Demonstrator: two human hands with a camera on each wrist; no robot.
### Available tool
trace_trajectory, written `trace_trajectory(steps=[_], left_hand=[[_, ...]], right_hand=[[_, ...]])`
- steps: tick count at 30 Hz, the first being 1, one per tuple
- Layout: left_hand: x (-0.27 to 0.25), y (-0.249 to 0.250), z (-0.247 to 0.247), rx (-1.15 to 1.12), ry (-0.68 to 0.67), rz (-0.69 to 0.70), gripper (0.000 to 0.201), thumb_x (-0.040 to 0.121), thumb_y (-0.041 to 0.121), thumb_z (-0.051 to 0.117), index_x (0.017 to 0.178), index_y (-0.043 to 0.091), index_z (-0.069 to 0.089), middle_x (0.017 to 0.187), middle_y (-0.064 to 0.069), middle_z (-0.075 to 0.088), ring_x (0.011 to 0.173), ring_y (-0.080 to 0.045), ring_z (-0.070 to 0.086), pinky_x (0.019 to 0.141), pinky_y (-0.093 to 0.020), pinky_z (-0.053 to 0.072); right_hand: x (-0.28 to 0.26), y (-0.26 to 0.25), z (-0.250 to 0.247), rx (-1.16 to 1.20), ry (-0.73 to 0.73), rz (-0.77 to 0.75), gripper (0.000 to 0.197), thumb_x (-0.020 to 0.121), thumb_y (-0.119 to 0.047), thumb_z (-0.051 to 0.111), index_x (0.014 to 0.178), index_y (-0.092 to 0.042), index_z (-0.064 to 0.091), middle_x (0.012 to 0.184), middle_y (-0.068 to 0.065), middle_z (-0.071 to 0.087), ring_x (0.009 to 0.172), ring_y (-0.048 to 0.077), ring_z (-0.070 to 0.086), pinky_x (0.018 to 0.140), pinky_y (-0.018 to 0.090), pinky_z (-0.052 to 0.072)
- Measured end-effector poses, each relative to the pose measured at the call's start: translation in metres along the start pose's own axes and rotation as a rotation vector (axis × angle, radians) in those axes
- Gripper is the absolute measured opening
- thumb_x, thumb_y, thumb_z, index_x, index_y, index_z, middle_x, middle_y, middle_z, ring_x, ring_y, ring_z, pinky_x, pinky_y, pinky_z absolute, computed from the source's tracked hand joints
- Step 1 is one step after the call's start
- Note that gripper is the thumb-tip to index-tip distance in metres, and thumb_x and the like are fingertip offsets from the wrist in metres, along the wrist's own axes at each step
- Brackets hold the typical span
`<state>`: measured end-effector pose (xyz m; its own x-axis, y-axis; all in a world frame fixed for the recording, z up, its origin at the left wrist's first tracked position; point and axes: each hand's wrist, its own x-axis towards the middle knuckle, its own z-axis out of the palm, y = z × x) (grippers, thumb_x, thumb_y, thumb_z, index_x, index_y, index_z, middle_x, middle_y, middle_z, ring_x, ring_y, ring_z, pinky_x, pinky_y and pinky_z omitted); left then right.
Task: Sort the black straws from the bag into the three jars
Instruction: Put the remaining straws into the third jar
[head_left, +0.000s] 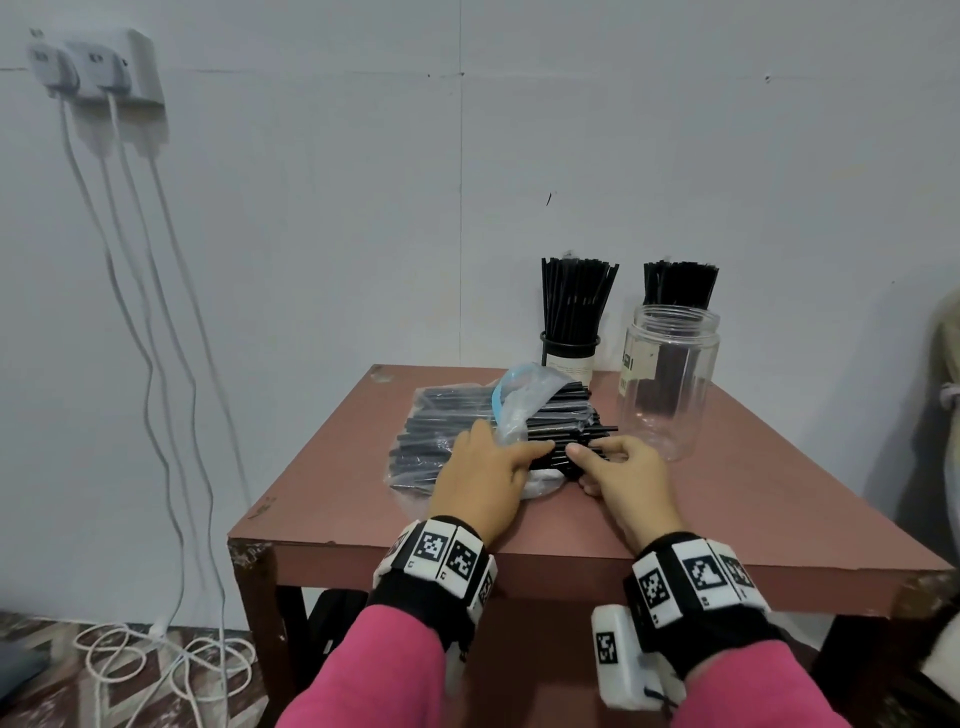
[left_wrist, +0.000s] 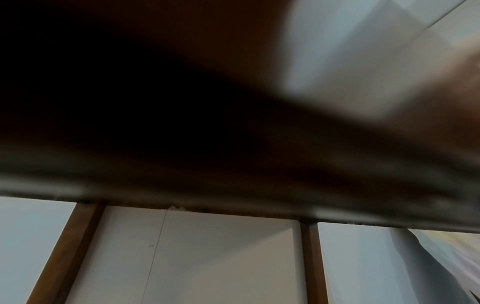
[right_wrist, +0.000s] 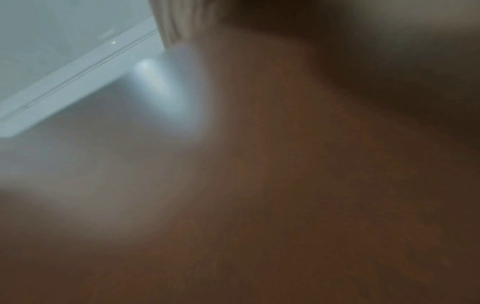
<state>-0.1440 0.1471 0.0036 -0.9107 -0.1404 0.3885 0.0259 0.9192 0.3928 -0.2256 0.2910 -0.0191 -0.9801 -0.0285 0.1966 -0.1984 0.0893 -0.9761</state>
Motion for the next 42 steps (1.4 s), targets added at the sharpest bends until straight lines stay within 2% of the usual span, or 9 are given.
trace_trajectory(steps=[5, 9, 13, 19, 26, 30, 34, 38, 42], left_hand=[[0.001, -0.002, 0.003, 0.012, -0.005, -0.028, 0.040, 0.101, 0.027, 0.037, 0.134, 0.047, 0.049, 0.114, -0.006, 0.039, 0.111, -0.027, 0.039, 0.094, -0.040, 0.043], [0.001, -0.003, 0.007, 0.004, 0.050, -0.054, 0.039, 0.102, 0.029, 0.036, 0.137, 0.038, 0.048, 0.115, -0.010, 0.042, 0.110, -0.031, 0.042, 0.089, -0.041, 0.045], [0.001, -0.004, 0.006, -0.018, 0.032, -0.039, 0.036, 0.102, 0.032, 0.036, 0.133, 0.039, 0.051, 0.113, -0.009, 0.042, 0.111, -0.030, 0.042, 0.092, -0.042, 0.045], [-0.001, -0.005, 0.005, -0.093, 0.021, -0.032, 0.030, 0.098, 0.042, 0.044, 0.126, 0.041, 0.056, 0.107, -0.001, 0.038, 0.113, -0.024, 0.040, 0.094, -0.040, 0.043], [0.002, -0.007, 0.006, -0.135, 0.031, -0.094, 0.047, 0.090, 0.051, 0.055, 0.135, 0.038, 0.048, 0.117, -0.003, 0.040, 0.119, -0.022, 0.037, 0.099, -0.040, 0.042], [0.001, -0.008, 0.007, -0.100, 0.012, -0.049, 0.055, 0.085, 0.058, 0.059, 0.136, 0.046, 0.044, 0.110, 0.001, 0.034, 0.117, -0.021, 0.035, 0.099, -0.038, 0.041], [0.000, -0.003, 0.009, 0.049, 0.066, -0.043, 0.056, 0.085, 0.061, 0.055, 0.135, 0.040, 0.042, 0.115, -0.003, 0.037, 0.111, -0.023, 0.037, 0.090, -0.036, 0.044], [0.001, 0.003, 0.012, 0.197, 0.104, -0.087, 0.043, 0.092, 0.052, 0.049, 0.129, 0.031, 0.044, 0.120, -0.007, 0.041, 0.108, -0.028, 0.042, 0.081, -0.038, 0.046], [0.003, 0.003, 0.012, 0.229, 0.095, -0.104, 0.039, 0.094, 0.050, 0.045, 0.125, 0.026, 0.047, 0.120, -0.009, 0.042, 0.107, -0.030, 0.043, 0.077, -0.038, 0.044]], right_hand=[[0.001, -0.003, -0.001, 0.185, 0.061, 0.033, 0.013, 0.085, -0.004, 0.070, 0.081, -0.010, 0.059, 0.076, 0.008, 0.064, 0.055, 0.014, 0.060, 0.053, 0.018, 0.053], [-0.002, -0.002, -0.007, 0.227, 0.169, 0.001, 0.009, 0.091, -0.010, 0.063, 0.083, -0.013, 0.060, 0.079, 0.008, 0.065, 0.056, 0.012, 0.061, 0.063, 0.027, 0.056], [-0.004, -0.005, -0.007, 0.216, 0.052, -0.034, 0.011, 0.094, -0.023, 0.060, 0.101, -0.014, 0.061, 0.088, 0.005, 0.064, 0.061, 0.015, 0.061, 0.055, 0.024, 0.053], [-0.007, -0.006, -0.005, 0.143, -0.020, -0.038, 0.005, 0.086, -0.012, 0.071, 0.082, -0.011, 0.067, 0.073, 0.005, 0.066, 0.057, 0.011, 0.061, 0.058, 0.020, 0.054], [-0.009, -0.004, -0.011, 0.256, 0.224, -0.069, 0.007, 0.089, -0.017, 0.067, 0.084, -0.020, 0.065, 0.082, 0.003, 0.070, 0.063, 0.013, 0.064, 0.069, 0.033, 0.055], [-0.014, -0.012, -0.015, 0.433, 0.087, -0.075, 0.008, 0.094, -0.009, 0.059, 0.089, -0.015, 0.060, 0.087, 0.007, 0.066, 0.064, 0.010, 0.063, 0.058, 0.018, 0.054], [-0.020, -0.018, -0.016, 0.559, -0.024, -0.115, 0.006, 0.093, -0.004, 0.058, 0.095, -0.009, 0.059, 0.087, 0.006, 0.067, 0.068, 0.008, 0.066, 0.059, 0.015, 0.054], [-0.022, -0.020, -0.016, 0.617, -0.046, -0.081, 0.026, 0.088, -0.003, 0.062, 0.108, -0.014, 0.051, 0.082, 0.005, 0.068, 0.071, 0.011, 0.068, 0.062, 0.020, 0.057], [-0.017, -0.015, -0.018, 0.565, -0.063, 0.042, 0.056, 0.079, 0.005, 0.070, 0.124, -0.012, 0.041, 0.100, 0.011, 0.065, 0.080, 0.018, 0.066, 0.072, 0.033, 0.056]])
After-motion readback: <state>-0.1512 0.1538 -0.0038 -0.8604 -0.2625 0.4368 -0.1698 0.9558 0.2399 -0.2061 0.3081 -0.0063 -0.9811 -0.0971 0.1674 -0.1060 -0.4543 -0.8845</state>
